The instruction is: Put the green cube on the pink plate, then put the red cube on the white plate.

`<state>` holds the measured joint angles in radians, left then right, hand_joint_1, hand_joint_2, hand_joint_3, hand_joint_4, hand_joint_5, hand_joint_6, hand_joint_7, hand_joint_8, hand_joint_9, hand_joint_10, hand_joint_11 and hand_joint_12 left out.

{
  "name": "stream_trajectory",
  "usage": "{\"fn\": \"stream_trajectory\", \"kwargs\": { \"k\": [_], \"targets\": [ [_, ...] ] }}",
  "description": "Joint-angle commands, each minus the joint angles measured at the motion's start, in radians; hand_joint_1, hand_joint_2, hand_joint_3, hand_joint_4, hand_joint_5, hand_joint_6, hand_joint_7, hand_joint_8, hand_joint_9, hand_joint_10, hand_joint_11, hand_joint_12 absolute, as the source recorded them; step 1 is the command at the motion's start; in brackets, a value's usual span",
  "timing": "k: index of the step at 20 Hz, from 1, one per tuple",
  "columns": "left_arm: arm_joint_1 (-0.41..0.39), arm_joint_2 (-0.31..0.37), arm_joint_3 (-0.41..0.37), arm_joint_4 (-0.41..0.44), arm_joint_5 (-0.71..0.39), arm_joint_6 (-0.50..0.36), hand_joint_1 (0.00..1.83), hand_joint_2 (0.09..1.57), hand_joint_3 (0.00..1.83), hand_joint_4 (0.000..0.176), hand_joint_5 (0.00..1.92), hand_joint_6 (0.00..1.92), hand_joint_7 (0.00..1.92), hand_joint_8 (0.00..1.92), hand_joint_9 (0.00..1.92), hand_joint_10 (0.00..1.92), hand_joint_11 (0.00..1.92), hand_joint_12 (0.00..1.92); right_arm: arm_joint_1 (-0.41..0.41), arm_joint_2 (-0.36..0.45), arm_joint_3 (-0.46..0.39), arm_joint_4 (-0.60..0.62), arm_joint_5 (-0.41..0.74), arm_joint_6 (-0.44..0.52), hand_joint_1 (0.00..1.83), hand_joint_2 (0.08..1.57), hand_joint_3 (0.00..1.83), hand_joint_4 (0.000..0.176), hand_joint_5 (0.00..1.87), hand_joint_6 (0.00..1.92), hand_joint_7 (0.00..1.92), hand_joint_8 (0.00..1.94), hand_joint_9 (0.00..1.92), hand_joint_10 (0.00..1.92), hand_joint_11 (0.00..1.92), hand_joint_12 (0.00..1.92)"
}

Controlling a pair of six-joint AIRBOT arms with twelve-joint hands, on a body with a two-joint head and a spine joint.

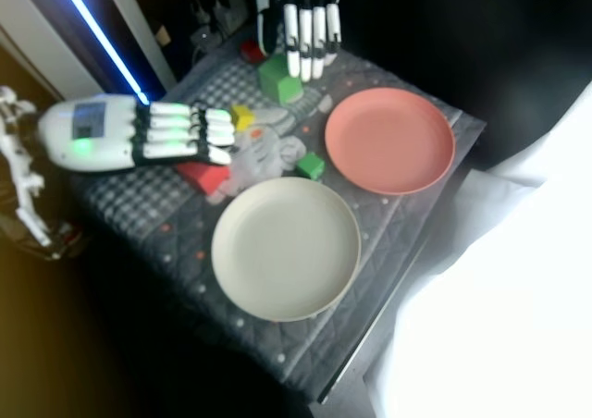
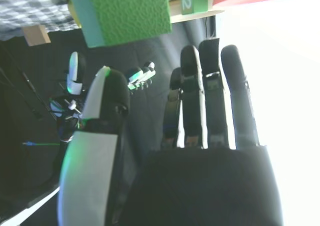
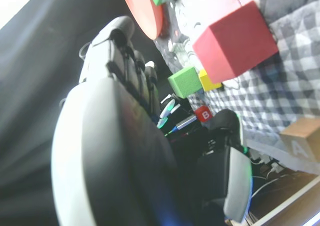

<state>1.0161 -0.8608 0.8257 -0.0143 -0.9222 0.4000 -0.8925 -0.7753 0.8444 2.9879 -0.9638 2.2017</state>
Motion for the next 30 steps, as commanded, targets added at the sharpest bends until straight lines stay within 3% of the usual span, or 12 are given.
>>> {"fn": "stream_trajectory", "kwargs": {
  "k": [1,4,5,6,7,8,9,11,14,25,28,30],
  "targets": [
    [-0.007,-0.004,0.002,-0.004,-0.121,-0.002,0.64,0.99,0.0,0.083,0.22,0.0,0.16,0.0,0.25,0.04,0.0,0.95,0.003,0.0,-0.003,0.021,-0.119,0.003,1.12,0.58,0.58,0.0,0.22,0.71,0.23,0.41,0.0,0.88,0.0,1.54],
    [-0.007,-0.004,0.007,-0.004,-0.113,-0.002,0.68,0.99,0.0,0.079,0.21,0.0,0.16,0.0,0.23,0.02,0.0,0.8,0.002,-0.001,-0.003,0.021,-0.119,0.003,1.11,0.57,0.6,0.0,0.22,0.71,0.24,0.41,0.0,0.93,0.0,1.55],
    [-0.008,-0.01,0.013,-0.005,-0.104,-0.002,0.68,0.98,0.0,0.07,0.24,0.01,0.18,0.0,0.25,0.02,0.0,0.84,0.002,-0.003,-0.002,0.021,-0.119,0.003,1.11,0.56,0.62,0.0,0.2,0.74,0.23,0.43,0.0,0.92,0.0,1.56],
    [-0.009,-0.021,0.021,-0.005,-0.087,-0.002,0.67,0.98,0.0,0.071,0.25,0.01,0.19,0.01,0.26,0.02,0.0,0.89,0.002,-0.005,-0.001,0.021,-0.119,0.003,1.11,0.56,0.63,0.0,0.2,0.76,0.23,0.44,0.0,0.92,0.0,1.54],
    [-0.011,-0.033,0.031,-0.005,-0.069,-0.002,0.66,0.99,0.0,0.052,0.27,0.01,0.22,0.01,0.28,0.02,0.0,0.95,0.002,-0.006,0.0,0.021,-0.119,0.003,1.12,0.56,0.63,0.0,0.19,0.77,0.21,0.43,0.0,0.87,0.0,1.53],
    [-0.011,-0.042,0.04,-0.005,-0.057,-0.002,0.68,1.02,0.0,0.013,0.35,0.02,0.34,0.02,0.35,0.03,0.0,1.0,0.001,-0.008,0.001,0.021,-0.119,0.003,1.11,0.56,0.64,0.0,0.2,0.76,0.22,0.43,0.0,0.88,0.0,1.56],
    [-0.011,-0.052,0.051,-0.005,-0.043,-0.002,0.69,1.03,0.0,0.0,0.39,0.02,0.41,0.03,0.4,0.05,0.0,1.07,0.001,-0.009,0.002,0.021,-0.119,0.003,1.11,0.57,0.63,0.0,0.19,0.75,0.21,0.42,0.0,0.85,0.0,1.57],
    [-0.011,-0.059,0.055,-0.005,-0.023,-0.002,0.68,1.05,0.0,0.0,0.45,0.02,0.48,0.02,0.48,0.05,0.0,1.26,0.001,-0.009,0.002,0.021,-0.119,0.003,1.11,0.59,0.58,0.0,0.21,0.7,0.23,0.4,0.0,0.87,0.0,1.52],
    [-0.011,-0.072,0.063,-0.005,0.003,-0.002,0.66,1.1,0.01,0.003,0.41,0.0,0.41,0.0,0.42,0.02,0.0,1.24,0.001,-0.009,0.003,0.021,-0.119,0.003,1.11,0.6,0.58,0.0,0.22,0.69,0.23,0.38,0.0,0.84,0.0,1.5],
    [0.001,-0.101,0.091,0.012,0.079,-0.002,0.63,1.11,0.0,0.0,0.48,0.01,0.52,0.02,0.51,0.07,0.0,1.41,0.0,-0.01,0.005,0.021,-0.119,0.003,1.11,0.64,0.5,0.0,0.23,0.67,0.28,0.29,0.0,0.82,0.0,1.45],
    [0.009,-0.101,0.091,0.02,0.099,-0.002,0.73,1.15,0.0,0.0,0.54,0.01,0.62,0.03,0.55,0.21,0.05,1.45,0.0,-0.01,0.005,0.021,-0.119,0.003,1.12,0.66,0.49,0.0,0.24,0.67,0.29,0.28,0.01,0.82,0.0,1.43],
    [0.01,-0.1,0.093,0.025,0.112,-0.002,0.9,1.18,0.0,0.0,0.61,0.01,0.71,0.05,0.52,0.59,0.17,1.46,0.0,-0.009,0.006,0.021,-0.119,0.003,1.13,0.65,0.48,0.0,0.25,0.66,0.31,0.28,0.02,0.84,0.0,1.46]
  ]
}}
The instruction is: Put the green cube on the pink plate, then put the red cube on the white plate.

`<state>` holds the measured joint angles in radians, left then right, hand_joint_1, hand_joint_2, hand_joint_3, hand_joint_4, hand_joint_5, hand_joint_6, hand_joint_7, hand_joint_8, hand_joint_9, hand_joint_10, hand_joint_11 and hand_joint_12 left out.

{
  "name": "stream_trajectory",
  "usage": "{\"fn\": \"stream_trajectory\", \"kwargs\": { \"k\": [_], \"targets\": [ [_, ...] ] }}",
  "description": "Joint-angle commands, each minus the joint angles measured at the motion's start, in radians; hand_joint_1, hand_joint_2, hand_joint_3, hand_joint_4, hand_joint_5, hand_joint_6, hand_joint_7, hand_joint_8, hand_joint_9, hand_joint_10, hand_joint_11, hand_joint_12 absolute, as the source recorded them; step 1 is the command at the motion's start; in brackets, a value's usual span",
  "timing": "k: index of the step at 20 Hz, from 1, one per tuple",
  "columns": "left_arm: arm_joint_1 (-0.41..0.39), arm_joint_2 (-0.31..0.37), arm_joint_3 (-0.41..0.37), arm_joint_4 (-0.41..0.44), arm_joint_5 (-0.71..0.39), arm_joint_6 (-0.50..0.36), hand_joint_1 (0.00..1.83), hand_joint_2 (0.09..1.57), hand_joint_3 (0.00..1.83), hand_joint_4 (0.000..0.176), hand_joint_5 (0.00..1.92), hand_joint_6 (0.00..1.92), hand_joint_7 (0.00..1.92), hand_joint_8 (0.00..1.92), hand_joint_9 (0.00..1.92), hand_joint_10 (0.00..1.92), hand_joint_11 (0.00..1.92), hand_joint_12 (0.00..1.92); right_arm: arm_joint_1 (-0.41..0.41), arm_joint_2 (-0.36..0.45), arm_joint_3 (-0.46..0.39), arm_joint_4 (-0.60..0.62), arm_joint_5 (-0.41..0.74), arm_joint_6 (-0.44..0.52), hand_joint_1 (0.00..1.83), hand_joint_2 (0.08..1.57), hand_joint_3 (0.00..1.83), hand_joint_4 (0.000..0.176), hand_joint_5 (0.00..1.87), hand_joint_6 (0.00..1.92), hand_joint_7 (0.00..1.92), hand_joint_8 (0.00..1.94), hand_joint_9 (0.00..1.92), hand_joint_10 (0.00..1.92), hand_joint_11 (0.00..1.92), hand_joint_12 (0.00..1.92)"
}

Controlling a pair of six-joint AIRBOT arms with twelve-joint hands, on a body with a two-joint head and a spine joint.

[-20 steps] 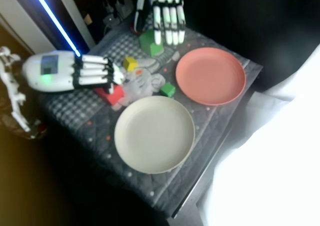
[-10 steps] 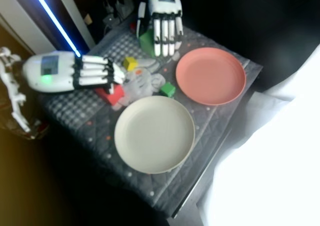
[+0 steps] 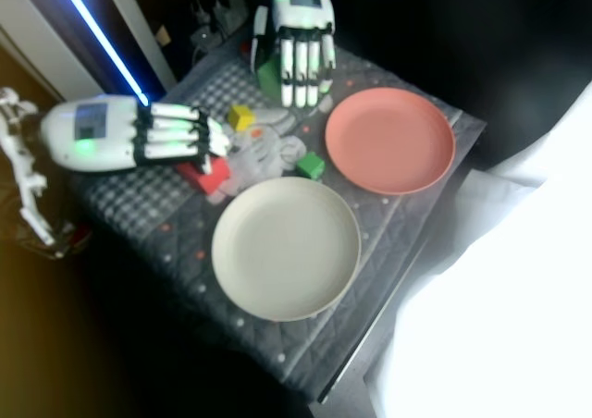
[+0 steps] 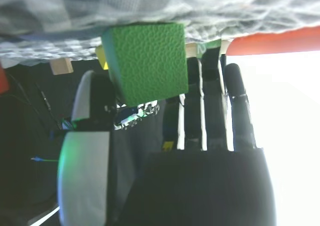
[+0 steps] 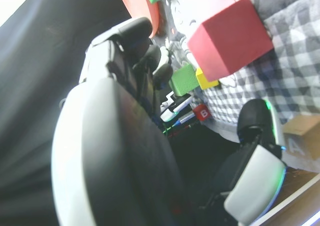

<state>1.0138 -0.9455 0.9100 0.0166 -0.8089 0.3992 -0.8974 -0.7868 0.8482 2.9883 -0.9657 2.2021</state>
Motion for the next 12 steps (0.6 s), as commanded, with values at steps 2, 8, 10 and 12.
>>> {"fn": "stream_trajectory", "kwargs": {
  "k": [2,8,10,12],
  "targets": [
    [0.012,-0.012,0.01,-0.003,0.002,-0.001,1.18,1.27,0.0,0.0,0.63,1.07,0.75,1.47,0.7,1.31,0.63,1.7,0.005,0.003,0.002,0.021,-0.117,0.002,1.11,0.64,0.51,0.0,0.24,0.7,0.31,0.3,0.0,0.91,0.0,1.52],
    [0.006,0.012,0.008,-0.027,-0.128,-0.001,1.32,1.28,0.0,0.0,0.6,1.38,0.64,1.5,0.69,1.64,0.54,1.65,0.005,0.001,0.003,0.021,-0.117,0.002,1.06,0.56,0.71,0.0,0.22,0.83,0.21,0.58,0.0,0.95,0.0,1.65],
    [0.003,0.024,0.007,-0.047,-0.193,-0.001,1.3,1.28,0.0,0.0,0.59,1.4,0.66,1.48,0.68,1.65,0.49,1.66,0.005,0.0,0.004,0.021,-0.117,0.002,1.06,0.57,0.71,0.0,0.21,0.81,0.19,0.57,0.0,0.91,0.0,1.63],
    [-0.004,0.042,0.0,-0.083,-0.283,-0.001,1.31,1.27,0.0,0.0,0.61,1.34,0.7,1.46,0.68,1.65,0.45,1.77,0.005,-0.002,0.006,0.021,-0.117,0.002,1.08,0.61,0.64,0.0,0.23,0.75,0.21,0.51,0.0,0.86,0.0,1.59]
  ]
}}
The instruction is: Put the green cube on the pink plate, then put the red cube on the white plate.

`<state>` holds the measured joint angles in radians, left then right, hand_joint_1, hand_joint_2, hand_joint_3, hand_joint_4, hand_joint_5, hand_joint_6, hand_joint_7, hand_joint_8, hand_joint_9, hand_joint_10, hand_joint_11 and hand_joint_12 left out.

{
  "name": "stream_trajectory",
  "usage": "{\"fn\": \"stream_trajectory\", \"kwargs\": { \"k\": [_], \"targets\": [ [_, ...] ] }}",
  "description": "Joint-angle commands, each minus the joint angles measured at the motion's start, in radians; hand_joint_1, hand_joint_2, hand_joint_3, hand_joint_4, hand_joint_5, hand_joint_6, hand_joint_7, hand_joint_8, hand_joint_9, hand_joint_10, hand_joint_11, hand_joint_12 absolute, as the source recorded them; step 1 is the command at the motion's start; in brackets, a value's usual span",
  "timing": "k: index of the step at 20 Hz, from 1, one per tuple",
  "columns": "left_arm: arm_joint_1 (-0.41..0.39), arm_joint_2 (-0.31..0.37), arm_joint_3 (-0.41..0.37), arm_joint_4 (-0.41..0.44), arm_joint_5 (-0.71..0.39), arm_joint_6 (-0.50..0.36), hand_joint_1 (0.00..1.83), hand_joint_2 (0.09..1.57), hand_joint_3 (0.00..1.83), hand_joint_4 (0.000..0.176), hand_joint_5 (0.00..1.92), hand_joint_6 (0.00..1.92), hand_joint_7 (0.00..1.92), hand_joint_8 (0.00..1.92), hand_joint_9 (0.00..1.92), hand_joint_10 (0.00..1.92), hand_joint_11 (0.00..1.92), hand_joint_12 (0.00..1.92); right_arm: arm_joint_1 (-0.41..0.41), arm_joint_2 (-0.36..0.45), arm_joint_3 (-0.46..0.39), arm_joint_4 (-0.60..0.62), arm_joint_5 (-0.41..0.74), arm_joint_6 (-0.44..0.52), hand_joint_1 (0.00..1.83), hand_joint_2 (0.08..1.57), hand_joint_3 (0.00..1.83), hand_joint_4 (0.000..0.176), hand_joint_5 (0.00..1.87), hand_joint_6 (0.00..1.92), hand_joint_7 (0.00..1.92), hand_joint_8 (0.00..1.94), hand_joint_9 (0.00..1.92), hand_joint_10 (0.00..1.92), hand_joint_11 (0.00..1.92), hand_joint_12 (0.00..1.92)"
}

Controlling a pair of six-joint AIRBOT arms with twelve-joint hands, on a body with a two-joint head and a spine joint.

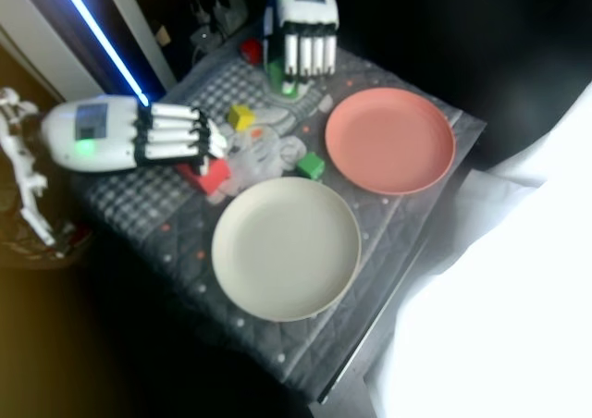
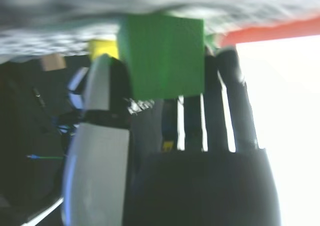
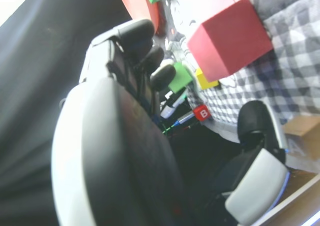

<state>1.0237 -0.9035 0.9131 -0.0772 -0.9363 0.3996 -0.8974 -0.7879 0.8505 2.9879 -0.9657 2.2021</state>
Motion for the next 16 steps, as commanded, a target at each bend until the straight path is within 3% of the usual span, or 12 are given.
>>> {"fn": "stream_trajectory", "kwargs": {
  "k": [1,2,4,5,8,11,12,15,16],
  "targets": [
    [-0.025,0.006,-0.004,-0.009,-0.187,-0.002,1.19,1.28,0.0,0.0,0.63,1.33,0.75,1.52,0.64,1.48,0.52,1.79,0.005,-0.001,0.004,0.021,-0.117,0.002,1.09,0.63,0.6,0.0,0.23,0.73,0.21,0.47,0.0,0.85,0.0,1.59],
    [-0.04,0.007,0.002,-0.021,-0.2,-0.002,1.17,1.27,0.0,0.0,0.62,1.35,0.78,1.49,0.71,1.34,0.63,1.67,0.005,-0.001,0.005,0.021,-0.117,0.002,1.1,0.64,0.59,0.0,0.23,0.72,0.22,0.46,0.0,0.84,0.0,1.59],
    [-0.079,0.004,0.026,-0.038,-0.202,-0.002,1.17,1.27,0.0,0.0,0.64,1.33,0.79,1.47,0.78,1.27,0.71,1.63,0.005,-0.004,0.008,0.021,-0.117,0.002,1.1,0.64,0.58,0.0,0.23,0.72,0.21,0.44,0.0,0.8,0.0,1.57],
    [-0.111,-0.002,0.044,-0.056,-0.184,-0.002,1.32,1.23,0.0,0.0,0.63,1.33,0.77,1.32,0.8,1.48,0.64,1.58,0.005,-0.005,0.01,0.021,-0.117,0.002,1.12,0.67,0.53,0.0,0.23,0.69,0.22,0.41,0.0,0.78,0.0,1.6],
    [-0.189,-0.045,0.119,-0.089,-0.12,-0.002,1.34,1.24,0.0,0.0,0.6,1.31,0.77,1.37,0.78,1.54,0.65,1.71,0.005,-0.007,0.012,0.021,-0.117,0.002,1.09,0.69,0.53,0.0,0.23,0.69,0.21,0.4,0.0,0.78,0.0,1.63],
    [-0.274,-0.115,0.227,-0.158,-0.015,-0.002,1.34,1.22,0.0,0.0,0.65,1.24,0.8,1.34,0.79,1.51,0.65,1.7,0.005,-0.009,0.014,0.021,-0.117,0.002,1.07,0.7,0.53,0.0,0.23,0.68,0.22,0.39,0.0,0.76,0.0,1.61],
    [-0.287,-0.132,0.257,-0.185,0.009,-0.002,1.17,1.28,0.0,0.0,0.6,1.36,0.78,1.49,0.7,1.26,0.57,1.68,0.005,-0.011,0.015,0.021,-0.117,0.002,1.06,0.69,0.54,0.0,0.23,0.67,0.22,0.38,0.0,0.75,0.0,1.56],
    [-0.327,-0.178,0.338,-0.236,0.088,-0.002,1.16,1.28,0.0,0.0,0.62,1.34,0.76,1.53,0.67,1.27,0.51,1.7,0.005,-0.016,0.018,0.021,-0.117,0.002,1.07,0.69,0.52,0.0,0.23,0.67,0.23,0.37,0.0,0.77,0.0,1.53],
    [-0.341,-0.195,0.361,-0.238,0.117,-0.002,1.29,1.26,0.0,0.0,0.62,1.3,0.74,1.49,0.68,1.53,0.44,1.68,0.005,-0.016,0.019,0.021,-0.117,0.002,1.07,0.7,0.47,0.0,0.26,0.62,0.26,0.34,0.0,0.78,0.0,1.55]
  ]
}}
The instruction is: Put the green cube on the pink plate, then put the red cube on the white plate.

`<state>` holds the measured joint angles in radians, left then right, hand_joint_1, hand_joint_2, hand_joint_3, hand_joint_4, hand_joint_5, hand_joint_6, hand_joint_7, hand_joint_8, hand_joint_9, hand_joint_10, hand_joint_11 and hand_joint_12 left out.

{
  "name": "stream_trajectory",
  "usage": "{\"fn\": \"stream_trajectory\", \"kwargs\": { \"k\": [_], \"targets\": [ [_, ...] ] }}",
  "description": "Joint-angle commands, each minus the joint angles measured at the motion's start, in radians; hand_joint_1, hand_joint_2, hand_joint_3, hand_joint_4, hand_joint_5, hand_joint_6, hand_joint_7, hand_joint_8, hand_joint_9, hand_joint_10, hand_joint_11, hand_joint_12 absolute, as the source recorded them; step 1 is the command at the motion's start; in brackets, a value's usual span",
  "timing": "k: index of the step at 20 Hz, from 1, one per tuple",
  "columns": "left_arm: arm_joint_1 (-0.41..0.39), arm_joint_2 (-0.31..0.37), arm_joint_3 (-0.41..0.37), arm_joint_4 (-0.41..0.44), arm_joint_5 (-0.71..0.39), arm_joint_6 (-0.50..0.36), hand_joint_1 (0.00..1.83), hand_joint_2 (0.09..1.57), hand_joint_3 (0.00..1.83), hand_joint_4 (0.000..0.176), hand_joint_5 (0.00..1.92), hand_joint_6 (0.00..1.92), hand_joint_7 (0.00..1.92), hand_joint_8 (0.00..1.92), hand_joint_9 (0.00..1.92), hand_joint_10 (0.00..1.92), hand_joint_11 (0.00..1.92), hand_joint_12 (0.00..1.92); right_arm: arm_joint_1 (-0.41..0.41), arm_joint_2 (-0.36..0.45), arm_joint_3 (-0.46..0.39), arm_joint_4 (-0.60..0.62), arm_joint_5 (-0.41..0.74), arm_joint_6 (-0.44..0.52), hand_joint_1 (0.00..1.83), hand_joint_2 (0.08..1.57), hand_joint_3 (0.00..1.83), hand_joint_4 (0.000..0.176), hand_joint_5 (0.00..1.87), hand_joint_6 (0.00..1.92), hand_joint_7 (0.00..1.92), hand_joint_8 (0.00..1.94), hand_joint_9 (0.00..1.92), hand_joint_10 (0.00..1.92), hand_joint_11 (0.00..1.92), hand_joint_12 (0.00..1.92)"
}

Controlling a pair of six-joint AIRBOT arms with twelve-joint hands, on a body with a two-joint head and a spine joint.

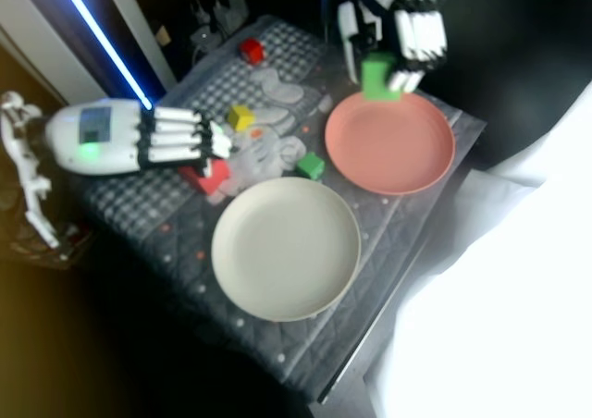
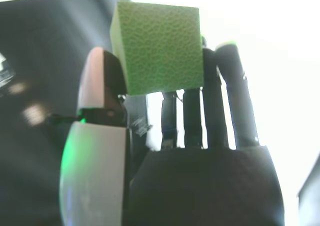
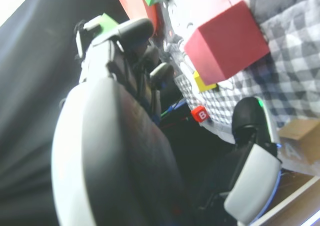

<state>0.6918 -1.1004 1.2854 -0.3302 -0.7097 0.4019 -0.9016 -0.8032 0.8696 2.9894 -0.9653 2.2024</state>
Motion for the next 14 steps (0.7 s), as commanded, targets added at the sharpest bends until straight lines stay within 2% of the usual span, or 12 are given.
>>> {"fn": "stream_trajectory", "kwargs": {
  "k": [1,3,5,6,7,8,9,10,11,12,13,14],
  "targets": [
    [-0.025,-0.016,0.014,0.011,-0.075,-0.004,1.31,1.26,0.0,0.0,0.65,1.29,0.74,1.46,0.67,1.58,0.41,1.68,0.01,-0.001,0.0,0.019,-0.117,0.002,1.08,0.72,0.44,0.0,0.27,0.58,0.26,0.29,0.0,0.73,0.0,1.51],
    [-0.057,-0.053,0.066,0.006,-0.007,-0.004,1.33,1.24,0.0,0.0,0.69,1.33,0.78,1.41,0.63,1.53,0.31,1.65,0.01,-0.002,0.001,0.019,-0.117,0.002,1.08,0.74,0.39,0.0,0.29,0.54,0.29,0.25,0.0,0.77,0.0,1.52],
    [-0.08,-0.079,0.102,0.007,0.048,-0.004,1.33,1.23,0.0,0.0,0.72,1.34,0.79,1.37,0.63,1.5,0.3,1.64,0.01,-0.002,0.001,0.019,-0.117,0.002,1.06,0.75,0.4,0.0,0.27,0.58,0.28,0.25,0.0,0.78,0.0,1.59],
    [-0.089,-0.091,0.115,0.007,0.073,-0.004,1.17,1.25,0.0,0.0,0.73,1.39,0.73,1.37,0.54,1.23,0.23,1.65,0.01,-0.002,0.001,0.019,-0.117,0.002,1.05,0.75,0.4,0.0,0.27,0.59,0.29,0.26,0.0,0.79,0.0,1.59],
    [-0.097,-0.103,0.127,0.007,0.104,-0.004,1.14,1.26,0.0,0.012,0.75,1.4,0.68,1.41,0.47,1.11,0.15,1.69,0.01,-0.002,0.001,0.019,-0.117,0.002,1.04,0.75,0.4,0.0,0.27,0.59,0.3,0.26,0.0,0.8,0.0,1.6],
    [-0.101,-0.111,0.133,0.006,0.123,-0.004,1.13,1.27,0.0,0.0,0.76,1.4,0.64,1.43,0.37,1.07,0.03,1.76,0.01,-0.002,0.001,0.019,-0.117,0.002,1.05,0.75,0.39,0.0,0.27,0.59,0.3,0.25,0.0,0.79,0.0,1.62],
    [-0.104,-0.116,0.136,-0.006,0.137,-0.004,0.9,1.15,0.0,0.078,0.49,0.93,0.34,0.83,0.12,0.89,0.0,1.48,0.01,-0.002,0.001,0.019,-0.117,0.002,1.06,0.75,0.39,0.0,0.27,0.59,0.3,0.25,0.0,0.8,0.0,1.62],
    [-0.104,-0.118,0.135,-0.02,0.143,-0.004,0.8,1.09,0.0,0.132,0.41,0.63,0.25,0.43,0.09,0.55,0.0,1.26,0.01,-0.002,0.001,0.019,-0.117,0.002,1.06,0.75,0.39,0.0,0.27,0.59,0.3,0.25,0.0,0.81,0.0,1.61],
    [-0.104,-0.12,0.137,-0.029,0.148,-0.004,0.76,1.03,0.0,0.127,0.31,0.31,0.15,0.15,0.02,0.26,0.0,0.81,0.01,-0.002,0.001,0.019,-0.117,0.002,1.07,0.75,0.39,0.0,0.27,0.6,0.3,0.25,0.0,0.81,0.0,1.61],
    [-0.104,-0.123,0.141,-0.035,0.153,-0.004,0.73,0.99,0.0,0.128,0.27,0.13,0.09,0.03,0.0,0.05,0.0,0.29,0.01,-0.002,0.001,0.019,-0.117,0.002,1.07,0.75,0.39,0.0,0.27,0.61,0.3,0.25,0.0,0.83,0.0,1.61],
    [-0.104,-0.126,0.145,-0.043,0.158,-0.004,0.66,0.92,0.0,0.157,0.16,0.04,0.02,0.01,0.0,0.01,0.0,0.06,0.01,-0.001,0.001,0.019,-0.117,0.002,1.08,0.74,0.38,0.0,0.27,0.61,0.29,0.25,0.0,0.8,0.0,1.64],
    [-0.104,-0.126,0.147,-0.053,0.16,-0.004,0.65,0.89,0.0,0.172,0.1,0.01,0.0,0.0,0.0,0.0,0.0,0.01,0.01,-0.001,0.001,0.019,-0.117,0.002,1.09,0.73,0.38,0.0,0.27,0.61,0.3,0.25,0.0,0.82,0.0,1.65]
  ]
}}
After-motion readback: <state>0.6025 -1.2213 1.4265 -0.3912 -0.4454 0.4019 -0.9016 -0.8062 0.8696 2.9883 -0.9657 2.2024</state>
